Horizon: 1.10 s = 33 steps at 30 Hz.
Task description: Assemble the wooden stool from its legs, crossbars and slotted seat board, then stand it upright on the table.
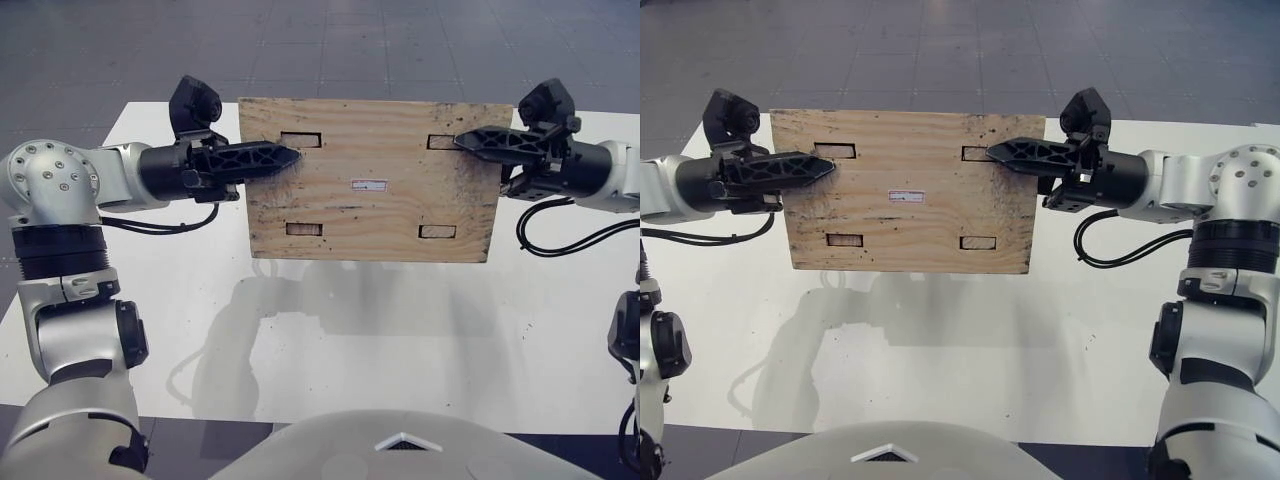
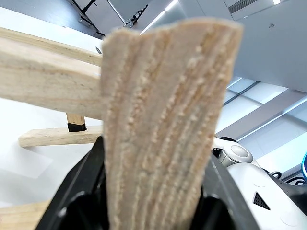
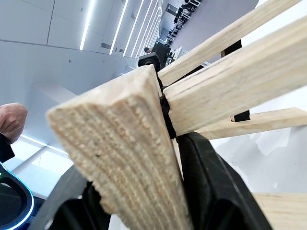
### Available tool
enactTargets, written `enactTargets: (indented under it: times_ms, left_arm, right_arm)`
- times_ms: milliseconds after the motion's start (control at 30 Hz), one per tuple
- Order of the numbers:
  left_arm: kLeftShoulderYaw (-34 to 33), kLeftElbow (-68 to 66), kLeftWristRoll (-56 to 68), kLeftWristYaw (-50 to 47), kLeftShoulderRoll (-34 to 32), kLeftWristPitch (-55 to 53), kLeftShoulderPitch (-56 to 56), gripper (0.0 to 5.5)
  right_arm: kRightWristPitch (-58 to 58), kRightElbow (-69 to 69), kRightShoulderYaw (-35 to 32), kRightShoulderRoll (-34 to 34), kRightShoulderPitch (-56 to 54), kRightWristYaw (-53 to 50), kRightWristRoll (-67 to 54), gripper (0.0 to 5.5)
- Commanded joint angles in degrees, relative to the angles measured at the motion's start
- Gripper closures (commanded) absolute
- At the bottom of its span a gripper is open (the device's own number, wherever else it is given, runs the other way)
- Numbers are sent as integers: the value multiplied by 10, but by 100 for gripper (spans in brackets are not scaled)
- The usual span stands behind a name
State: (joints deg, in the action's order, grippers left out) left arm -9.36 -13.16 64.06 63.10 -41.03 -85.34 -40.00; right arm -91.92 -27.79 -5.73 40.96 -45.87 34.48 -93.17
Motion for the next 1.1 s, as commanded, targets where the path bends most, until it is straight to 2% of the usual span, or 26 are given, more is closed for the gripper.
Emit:
enactTargets:
  times_ms: [33, 167, 333, 400, 467, 633, 933, 1033, 1067, 1100]
  left_arm:
    - [-3, 1, 8, 6, 1, -22, 3, 409]
    - [-10, -4, 36, 17, -4, -65, -5, 410]
    - [58, -37, 152, 58, -65, -72, -38, 410]
    - [71, -64, 166, 50, -69, -72, -47, 410]
    - [58, -83, 126, 23, -47, -70, -46, 410]
    - [76, -163, 88, 11, -22, -71, -83, 410]
    - [44, -311, -23, 0, 42, -59, -170, 410]
    - [41, -368, -79, 5, 54, -6, -190, 410]
    - [35, -397, -101, 2, 60, 22, -201, 372]
    - [30, -419, -119, 0, 64, 47, -211, 358]
  right_arm:
    - [-5, -4, 9, 5, -3, -15, -28, 372]
    - [-6, -27, 82, 42, -9, -19, -97, 373]
    - [-6, 15, 199, 129, 0, 50, -195, 373]
    - [-6, 4, 232, 135, -14, 74, -198, 373]
    - [-6, -45, 247, 115, -35, 61, -191, 373]
    - [-5, -167, 228, 46, -79, 33, -119, 373]
    - [17, -272, 105, -47, -119, 21, 78, 373]
    - [60, -309, 85, -70, -142, 38, 162, 373]
    - [74, -322, 79, -77, -151, 48, 188, 373]
    - [86, -329, 75, -81, -158, 61, 211, 373]
